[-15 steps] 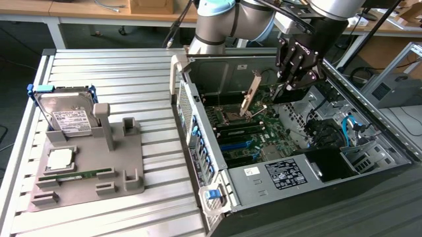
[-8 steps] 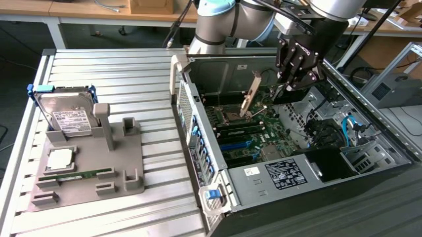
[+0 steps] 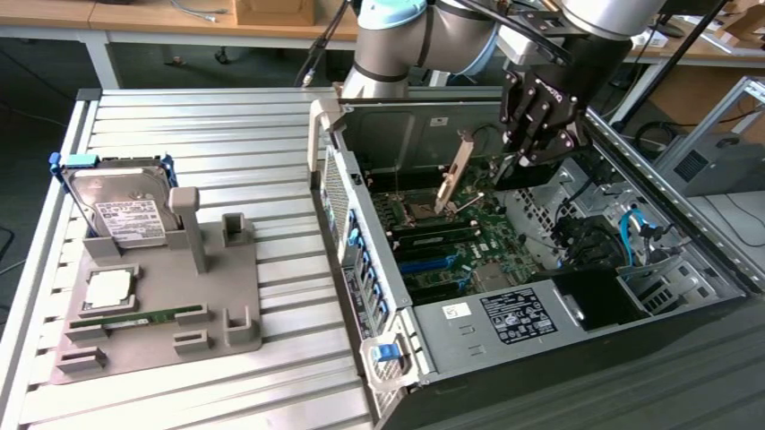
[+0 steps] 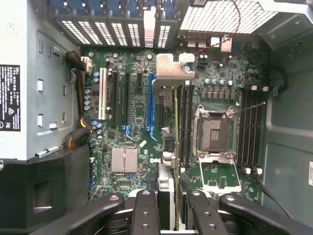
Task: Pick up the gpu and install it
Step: 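Insert the gpu into the slot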
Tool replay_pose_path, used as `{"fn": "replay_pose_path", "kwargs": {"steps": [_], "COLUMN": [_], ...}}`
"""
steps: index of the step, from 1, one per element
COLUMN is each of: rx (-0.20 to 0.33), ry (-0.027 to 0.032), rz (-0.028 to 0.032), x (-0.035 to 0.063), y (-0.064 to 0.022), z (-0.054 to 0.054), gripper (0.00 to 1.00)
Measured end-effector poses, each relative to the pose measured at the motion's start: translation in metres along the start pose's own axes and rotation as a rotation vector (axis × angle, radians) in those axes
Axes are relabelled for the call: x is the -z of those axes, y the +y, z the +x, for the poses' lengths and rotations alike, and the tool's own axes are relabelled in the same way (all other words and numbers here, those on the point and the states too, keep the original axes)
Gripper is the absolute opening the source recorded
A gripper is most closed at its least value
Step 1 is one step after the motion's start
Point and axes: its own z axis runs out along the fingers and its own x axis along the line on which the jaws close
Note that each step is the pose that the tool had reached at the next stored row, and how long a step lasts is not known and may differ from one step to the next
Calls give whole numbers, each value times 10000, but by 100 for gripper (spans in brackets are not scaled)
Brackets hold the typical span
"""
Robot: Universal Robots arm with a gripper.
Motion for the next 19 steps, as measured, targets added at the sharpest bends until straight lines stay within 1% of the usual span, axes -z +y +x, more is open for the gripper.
{"fn": "replay_pose_path", "kwargs": {"steps": [10, 19], "rx": [0, 1], "ry": [0, 0], "rz": [0, 0], "x": [-8, -22], "y": [11, 48], "z": [16, 34], "gripper": [27, 27]}}
